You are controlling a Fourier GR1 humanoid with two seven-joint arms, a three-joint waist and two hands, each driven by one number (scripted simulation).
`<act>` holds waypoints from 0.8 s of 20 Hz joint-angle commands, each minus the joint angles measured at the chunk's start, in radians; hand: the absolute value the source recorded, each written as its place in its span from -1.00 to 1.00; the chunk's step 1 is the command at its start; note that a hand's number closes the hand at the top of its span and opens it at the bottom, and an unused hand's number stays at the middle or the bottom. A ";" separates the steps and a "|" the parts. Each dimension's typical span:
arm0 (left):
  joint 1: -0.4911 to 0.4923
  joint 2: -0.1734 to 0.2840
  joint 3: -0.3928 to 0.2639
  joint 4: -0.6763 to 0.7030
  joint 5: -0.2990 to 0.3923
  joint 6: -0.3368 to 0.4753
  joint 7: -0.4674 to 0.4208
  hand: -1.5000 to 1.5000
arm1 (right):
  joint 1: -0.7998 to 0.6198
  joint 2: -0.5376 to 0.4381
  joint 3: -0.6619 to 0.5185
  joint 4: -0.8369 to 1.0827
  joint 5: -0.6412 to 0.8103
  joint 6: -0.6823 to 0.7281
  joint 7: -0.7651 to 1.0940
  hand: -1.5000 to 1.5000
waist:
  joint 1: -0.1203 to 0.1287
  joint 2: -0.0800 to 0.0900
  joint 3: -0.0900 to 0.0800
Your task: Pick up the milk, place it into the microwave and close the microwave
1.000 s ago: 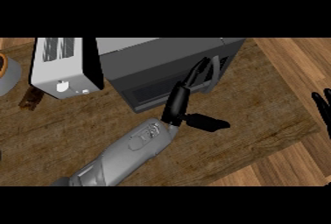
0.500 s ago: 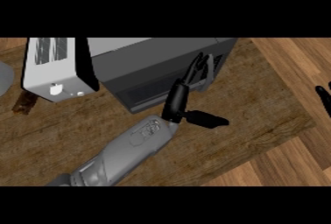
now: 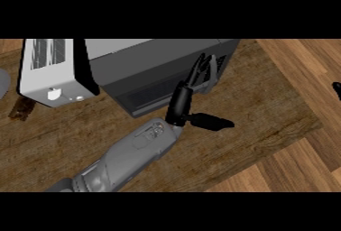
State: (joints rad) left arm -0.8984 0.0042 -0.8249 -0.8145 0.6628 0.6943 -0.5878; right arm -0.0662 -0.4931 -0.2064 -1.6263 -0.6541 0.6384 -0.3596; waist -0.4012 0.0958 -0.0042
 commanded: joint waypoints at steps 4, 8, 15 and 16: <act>-0.062 -0.004 0.021 0.047 0.052 0.000 -0.010 -1.00 | -0.023 -0.024 -0.003 0.005 -0.032 0.010 0.025 -1.00 | -0.018 0.008 0.000; -0.058 -0.004 0.014 0.057 0.076 0.006 -0.024 -1.00 | -0.029 -0.040 -0.011 0.008 -0.051 0.018 0.035 -1.00 | -0.024 0.005 0.002; -0.068 -0.004 0.005 0.078 0.101 0.015 -0.060 -1.00 | -0.044 -0.046 -0.005 0.016 -0.082 0.018 0.055 -1.00 | -0.021 0.007 0.002; -0.062 -0.004 0.004 0.070 0.113 0.010 -0.063 -1.00 | -0.043 -0.058 -0.005 0.016 -0.083 0.027 0.062 -1.00 | -0.031 0.009 0.001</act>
State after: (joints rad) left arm -0.9068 0.0062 -0.8497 -0.7854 0.7391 0.7022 -0.6765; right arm -0.1051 -0.5391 -0.2131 -1.6120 -0.7244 0.6559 -0.3092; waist -0.4187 0.0983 -0.0029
